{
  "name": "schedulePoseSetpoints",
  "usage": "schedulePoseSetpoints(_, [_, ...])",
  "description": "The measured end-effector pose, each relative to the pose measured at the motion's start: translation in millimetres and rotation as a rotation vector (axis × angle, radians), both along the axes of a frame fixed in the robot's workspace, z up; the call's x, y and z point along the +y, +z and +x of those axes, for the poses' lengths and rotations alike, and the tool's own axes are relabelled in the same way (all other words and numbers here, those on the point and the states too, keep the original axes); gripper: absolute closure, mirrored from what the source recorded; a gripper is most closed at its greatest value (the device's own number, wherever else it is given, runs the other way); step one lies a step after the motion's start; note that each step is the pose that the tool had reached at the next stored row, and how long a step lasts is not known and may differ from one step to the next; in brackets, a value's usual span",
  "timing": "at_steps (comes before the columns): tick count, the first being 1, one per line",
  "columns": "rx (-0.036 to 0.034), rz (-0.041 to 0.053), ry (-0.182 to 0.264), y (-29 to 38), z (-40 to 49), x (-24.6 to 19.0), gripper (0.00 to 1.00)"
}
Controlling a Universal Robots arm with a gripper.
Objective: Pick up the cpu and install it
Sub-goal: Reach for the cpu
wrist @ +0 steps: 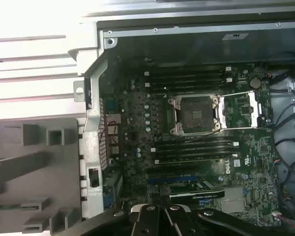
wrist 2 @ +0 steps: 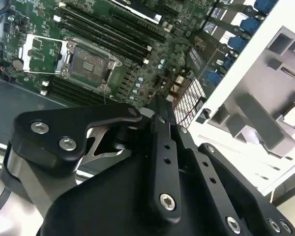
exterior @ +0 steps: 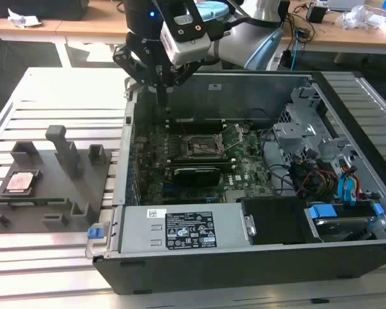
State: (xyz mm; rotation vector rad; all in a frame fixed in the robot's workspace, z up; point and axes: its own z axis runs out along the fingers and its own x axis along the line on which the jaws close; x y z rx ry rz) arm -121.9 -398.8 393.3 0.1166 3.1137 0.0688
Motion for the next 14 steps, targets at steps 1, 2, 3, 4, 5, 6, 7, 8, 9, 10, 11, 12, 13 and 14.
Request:
schedulePoseSetpoints(1, [0.0000, 0.0000, 0.000, 0.0, 0.0, 0.0, 0.89])
schedulePoseSetpoints(2, [0.0000, 0.0001, 0.000, 0.0, -0.1, 0.0, 0.89])
schedulePoseSetpoints(3, [-0.0001, 0.0001, 0.000, -0.1, -0.9, 0.1, 0.89])
schedulePoseSetpoints(4, [-0.0001, 0.0001, 0.000, 0.0, -1.7, 0.0, 0.89])
schedulePoseSetpoints(5, [0.0000, 0.0000, 0.000, 0.0, -4.1, 0.0, 0.89])
schedulePoseSetpoints(6, [0.0000, 0.0001, 0.000, 0.0, -6.6, 0.0, 0.89])
schedulePoseSetpoints(7, [-0.0001, 0.0001, 0.000, 0.0, -9.9, 0.0, 0.89])
schedulePoseSetpoints(8, [-0.0001, 0.0000, 0.000, 0.0, -13.3, 0.0, 0.89])
schedulePoseSetpoints(9, [-0.0002, 0.0000, 0.000, 0.0, -17.9, 0.0, 0.89])
schedulePoseSetpoints(10, [-0.0003, 0.0001, 0.000, 0.0, -21.9, 0.0, 0.89])
schedulePoseSetpoints(11, [-0.0003, 0.0001, 0.000, 0.0, -24.3, 0.0, 0.89])
schedulePoseSetpoints(12, [-0.0004, 0.0000, 0.000, 0.0, -26.9, 0.0, 0.89])
schedulePoseSetpoints(13, [-0.0004, 0.0000, 0.000, 0.0, -31.9, 0.0, 0.89])
schedulePoseSetpoints(14, [-0.0003, 0.0000, 0.000, 0.0, -34.7, 0.0, 0.89])
